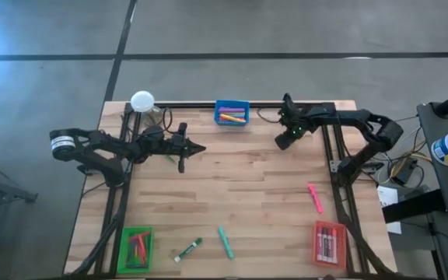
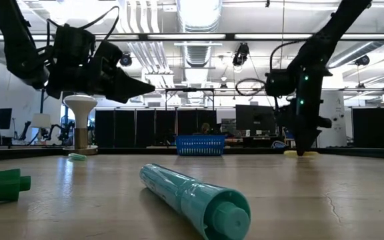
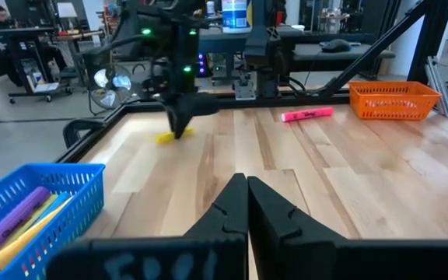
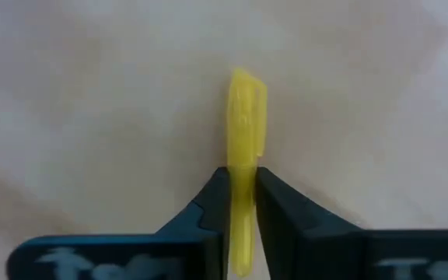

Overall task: Pick & Place Markers
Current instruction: Put the yellow pen into the green bin

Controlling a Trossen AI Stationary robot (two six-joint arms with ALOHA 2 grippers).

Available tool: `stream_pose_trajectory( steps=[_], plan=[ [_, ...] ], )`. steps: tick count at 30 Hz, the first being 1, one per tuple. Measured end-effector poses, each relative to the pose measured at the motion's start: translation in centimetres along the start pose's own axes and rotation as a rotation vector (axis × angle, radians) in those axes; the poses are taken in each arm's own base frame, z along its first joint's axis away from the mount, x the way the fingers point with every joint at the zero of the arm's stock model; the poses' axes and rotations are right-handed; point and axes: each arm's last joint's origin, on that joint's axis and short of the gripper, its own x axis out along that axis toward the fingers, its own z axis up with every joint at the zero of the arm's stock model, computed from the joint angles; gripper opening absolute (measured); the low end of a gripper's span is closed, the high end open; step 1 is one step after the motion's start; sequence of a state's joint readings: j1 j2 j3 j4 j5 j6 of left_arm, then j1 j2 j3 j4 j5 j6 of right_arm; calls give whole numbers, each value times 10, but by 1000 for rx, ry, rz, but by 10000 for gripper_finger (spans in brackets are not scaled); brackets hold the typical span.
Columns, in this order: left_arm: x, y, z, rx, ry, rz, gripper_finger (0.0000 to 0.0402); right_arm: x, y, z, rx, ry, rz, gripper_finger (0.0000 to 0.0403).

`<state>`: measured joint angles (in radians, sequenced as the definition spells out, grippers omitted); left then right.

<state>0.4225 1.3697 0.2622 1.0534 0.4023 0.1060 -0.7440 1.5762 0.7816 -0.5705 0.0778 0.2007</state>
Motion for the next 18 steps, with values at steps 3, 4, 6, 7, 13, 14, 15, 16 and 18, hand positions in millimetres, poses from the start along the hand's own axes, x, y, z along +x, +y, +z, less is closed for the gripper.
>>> stream_pose_trajectory(
  steps=[3, 4, 6, 7, 13, 14, 15, 16, 18],
  plan=[
    [1, 0, 1, 3, -3, 0, 0, -10, 13, -5, -48, -91, 44, 33],
    [1, 0, 1, 4, -3, 0, 0, -13, 19, -8, -65, -132, 60, 32],
    [1, 0, 1, 4, -5, 1, 0, -18, 29, -16, -92, -223, 98, 33],
    [1, 1, 2, 5, -7, 1, 0, -20, 36, -20, -104, -274, 126, 36],
    [6, -1, 7, -37, -26, -16, 3, -31, 80, -45, -170, -624, 380, 41],
    [7, -2, 9, -42, -32, -24, 7, -34, 88, -49, -190, -679, 431, 41],
    [9, -4, 11, -49, -39, -32, 13, -37, 96, -54, -214, -736, 487, 41],
    [10, -6, 13, -63, -47, -42, 20, -40, 103, -59, -237, -785, 541, 42],
    [14, -10, 19, -79, -83, -68, 39, -46, 117, -67, -281, -887, 630, 42]
  ],
)
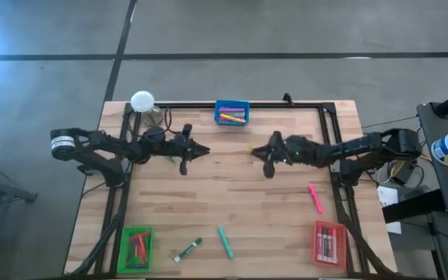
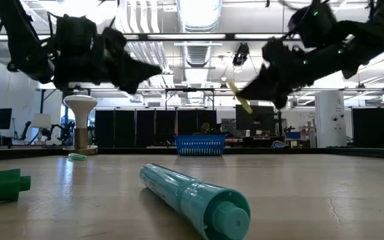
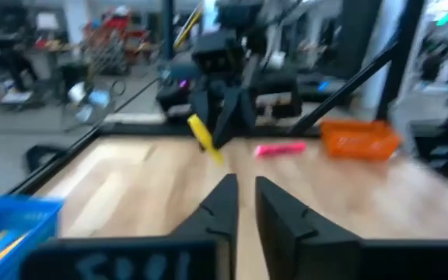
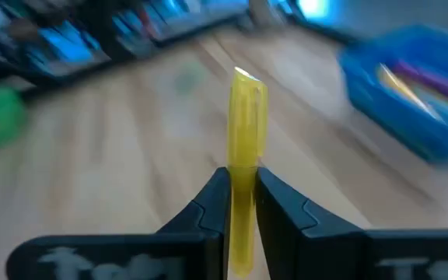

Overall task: Pick & Place Markers
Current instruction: Put the yellow pen into the green bin

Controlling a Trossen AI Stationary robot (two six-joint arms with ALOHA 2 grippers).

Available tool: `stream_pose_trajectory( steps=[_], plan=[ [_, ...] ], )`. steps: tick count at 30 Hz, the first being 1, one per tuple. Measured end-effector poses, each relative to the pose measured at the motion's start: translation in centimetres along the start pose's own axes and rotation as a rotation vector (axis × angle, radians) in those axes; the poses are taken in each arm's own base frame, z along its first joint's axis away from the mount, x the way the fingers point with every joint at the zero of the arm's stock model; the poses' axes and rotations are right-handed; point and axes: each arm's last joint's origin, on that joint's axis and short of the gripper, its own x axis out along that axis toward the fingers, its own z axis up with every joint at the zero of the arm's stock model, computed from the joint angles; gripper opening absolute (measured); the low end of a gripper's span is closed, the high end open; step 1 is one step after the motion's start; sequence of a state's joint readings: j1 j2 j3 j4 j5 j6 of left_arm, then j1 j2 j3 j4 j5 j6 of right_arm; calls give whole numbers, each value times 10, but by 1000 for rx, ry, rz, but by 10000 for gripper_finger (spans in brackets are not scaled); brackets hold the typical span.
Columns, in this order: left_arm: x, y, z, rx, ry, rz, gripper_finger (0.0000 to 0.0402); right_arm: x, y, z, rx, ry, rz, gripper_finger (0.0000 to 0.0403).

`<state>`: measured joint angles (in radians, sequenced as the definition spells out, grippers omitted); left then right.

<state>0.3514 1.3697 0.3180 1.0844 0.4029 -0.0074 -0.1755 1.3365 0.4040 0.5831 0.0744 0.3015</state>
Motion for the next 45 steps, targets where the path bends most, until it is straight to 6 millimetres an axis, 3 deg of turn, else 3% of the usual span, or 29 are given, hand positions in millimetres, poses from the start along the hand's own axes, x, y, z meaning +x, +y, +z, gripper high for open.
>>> stream_pose_trajectory(
  steps=[8, 17, 26, 36, 45],
  plan=[
    [22, -36, 25, -32, -130, -162, 98, 7, 55, 6, -131, -283, 259, 43],
    [44, -57, 46, -90, -133, -107, 108, 37, 92, 20, -214, -337, 324, 43],
    [50, -61, 50, -97, -113, -117, 108, 59, 102, 26, -238, -347, 318, 43],
    [51, -60, 52, -84, -118, -116, 105, 63, 105, 30, -256, -356, 319, 43],
    [52, -60, 52, -59, -115, -118, 29, 63, 104, 29, -260, -342, 313, 55]
  ],
)
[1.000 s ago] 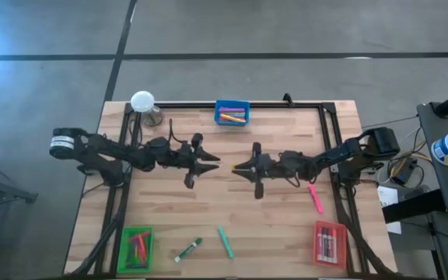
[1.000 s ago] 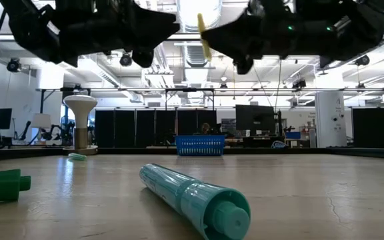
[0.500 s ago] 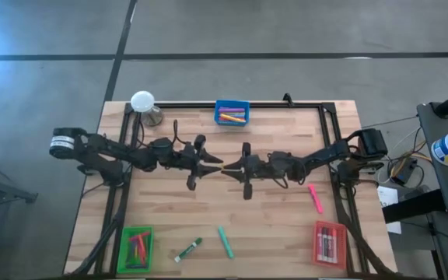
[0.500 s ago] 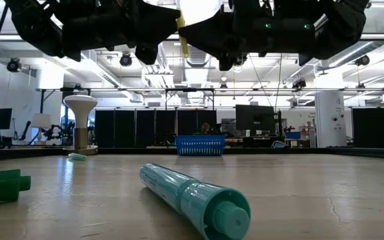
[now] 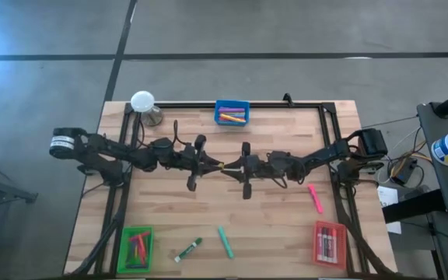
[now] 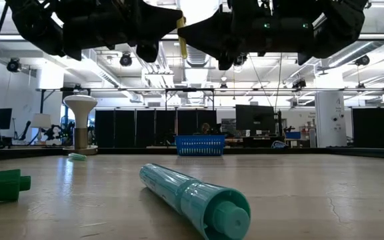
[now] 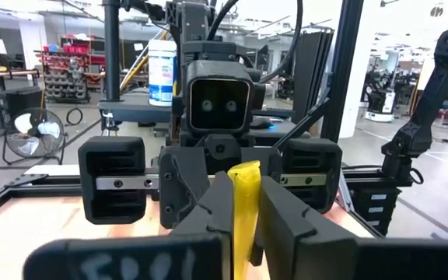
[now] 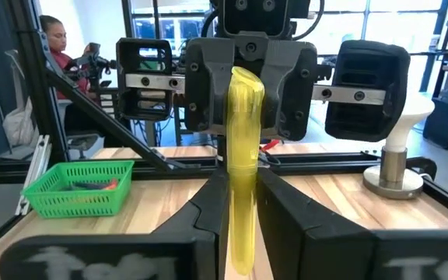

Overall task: Pick & Place Markers
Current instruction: Put the yellow pen into the green bin

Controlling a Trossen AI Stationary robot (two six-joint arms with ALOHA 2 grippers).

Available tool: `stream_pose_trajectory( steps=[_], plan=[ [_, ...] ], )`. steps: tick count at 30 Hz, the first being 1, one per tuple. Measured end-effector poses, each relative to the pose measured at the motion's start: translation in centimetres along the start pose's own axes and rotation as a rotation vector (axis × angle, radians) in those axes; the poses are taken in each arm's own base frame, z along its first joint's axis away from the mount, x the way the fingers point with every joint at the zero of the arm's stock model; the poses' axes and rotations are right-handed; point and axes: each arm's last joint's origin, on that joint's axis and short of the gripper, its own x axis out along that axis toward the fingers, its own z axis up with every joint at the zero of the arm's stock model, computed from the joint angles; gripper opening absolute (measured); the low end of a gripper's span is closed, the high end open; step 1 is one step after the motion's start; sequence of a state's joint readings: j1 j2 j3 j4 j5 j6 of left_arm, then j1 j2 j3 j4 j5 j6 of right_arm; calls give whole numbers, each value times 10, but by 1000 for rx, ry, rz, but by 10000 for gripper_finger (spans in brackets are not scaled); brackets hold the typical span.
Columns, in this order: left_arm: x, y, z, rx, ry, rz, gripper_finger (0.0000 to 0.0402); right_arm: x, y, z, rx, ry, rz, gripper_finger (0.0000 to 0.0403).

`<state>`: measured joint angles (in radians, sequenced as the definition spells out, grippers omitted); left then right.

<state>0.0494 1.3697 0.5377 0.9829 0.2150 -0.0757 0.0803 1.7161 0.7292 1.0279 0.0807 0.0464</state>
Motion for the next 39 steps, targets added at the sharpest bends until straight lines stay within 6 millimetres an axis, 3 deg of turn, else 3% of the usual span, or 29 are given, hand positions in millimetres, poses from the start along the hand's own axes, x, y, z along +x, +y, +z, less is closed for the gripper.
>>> stream_pose_trajectory(
  steps=[10, 16, 21, 26, 30, 39],
  plan=[
    [0, 0, 14, 7, -23, 6, 27, -1, 0, -3, -8, 44, 1, 113],
    [-5, -5, 40, -56, 113, 41, 27, -6, -1, -10, -6, 201, -8, 135],
    [-13, -18, 50, -172, 293, 105, 27, -10, -2, -20, 12, 296, -17, 122],
    [-23, -45, 42, -311, 553, 163, 26, -14, -2, -29, 6, 362, -22, 93],
    [-34, -77, 30, -408, 738, 226, 26, -17, -1, -33, 5, 377, -20, 67],
    [-70, -150, 35, -589, 951, 306, 26, -26, -1, -44, 14, 418, -21, 29]
  ],
)
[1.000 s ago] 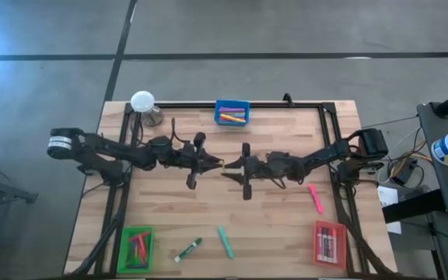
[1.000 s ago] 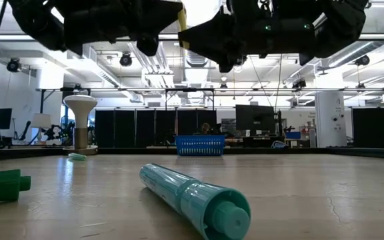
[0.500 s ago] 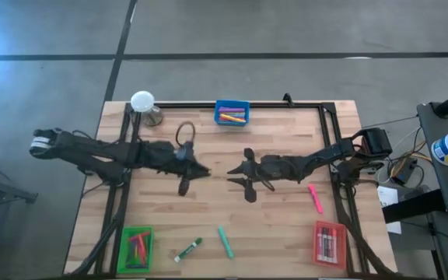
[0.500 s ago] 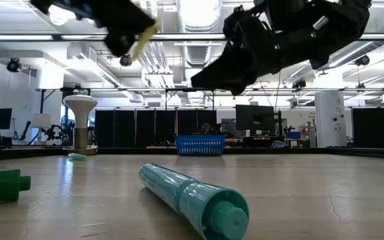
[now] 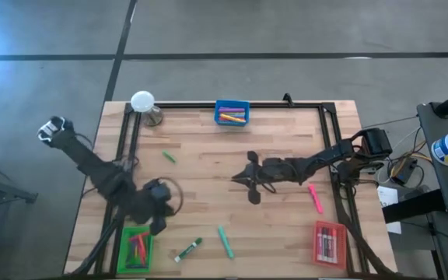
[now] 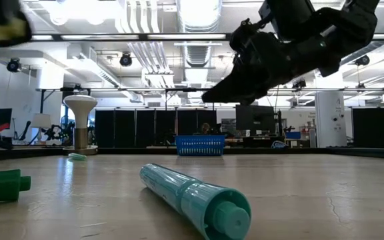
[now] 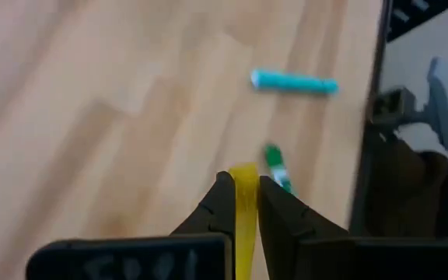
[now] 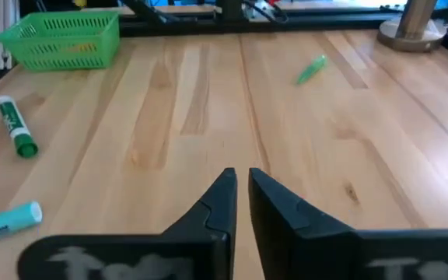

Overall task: Pick & Place Markers
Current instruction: Put the yellow pen into the green bin

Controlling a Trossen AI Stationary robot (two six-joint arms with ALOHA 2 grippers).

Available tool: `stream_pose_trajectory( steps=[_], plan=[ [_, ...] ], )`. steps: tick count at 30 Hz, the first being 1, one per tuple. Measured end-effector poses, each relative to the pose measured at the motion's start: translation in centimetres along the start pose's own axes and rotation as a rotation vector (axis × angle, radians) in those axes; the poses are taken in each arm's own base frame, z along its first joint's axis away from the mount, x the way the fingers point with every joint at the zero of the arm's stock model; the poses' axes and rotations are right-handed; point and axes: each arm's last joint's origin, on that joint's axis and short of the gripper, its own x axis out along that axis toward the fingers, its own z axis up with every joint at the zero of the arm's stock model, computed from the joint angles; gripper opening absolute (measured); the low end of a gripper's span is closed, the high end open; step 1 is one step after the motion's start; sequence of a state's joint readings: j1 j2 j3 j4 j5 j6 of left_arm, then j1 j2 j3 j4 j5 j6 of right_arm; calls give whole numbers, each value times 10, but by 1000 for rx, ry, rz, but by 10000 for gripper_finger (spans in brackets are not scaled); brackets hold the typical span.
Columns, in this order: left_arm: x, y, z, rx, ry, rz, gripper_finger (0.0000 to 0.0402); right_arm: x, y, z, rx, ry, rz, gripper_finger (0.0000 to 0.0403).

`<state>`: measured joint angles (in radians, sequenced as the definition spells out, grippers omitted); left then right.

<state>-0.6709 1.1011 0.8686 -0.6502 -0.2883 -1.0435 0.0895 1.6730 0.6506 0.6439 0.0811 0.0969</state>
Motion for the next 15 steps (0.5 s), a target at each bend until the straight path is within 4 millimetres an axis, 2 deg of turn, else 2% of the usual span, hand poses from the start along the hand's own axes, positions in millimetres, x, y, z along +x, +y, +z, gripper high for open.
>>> stream_pose_trajectory(
  steps=[4, 7, 15],
  plan=[
    [-11, -17, -26, -68, 69, -23, 26, -2, 0, -7, 5, 22, 0, 27],
    [-12, -28, -45, -94, 123, -36, 27, -3, 1, -9, 4, 28, 3, 28],
    [9, -40, -83, -124, 320, 44, 30, -3, 4, -10, 0, 31, 11, 28]
  ],
)
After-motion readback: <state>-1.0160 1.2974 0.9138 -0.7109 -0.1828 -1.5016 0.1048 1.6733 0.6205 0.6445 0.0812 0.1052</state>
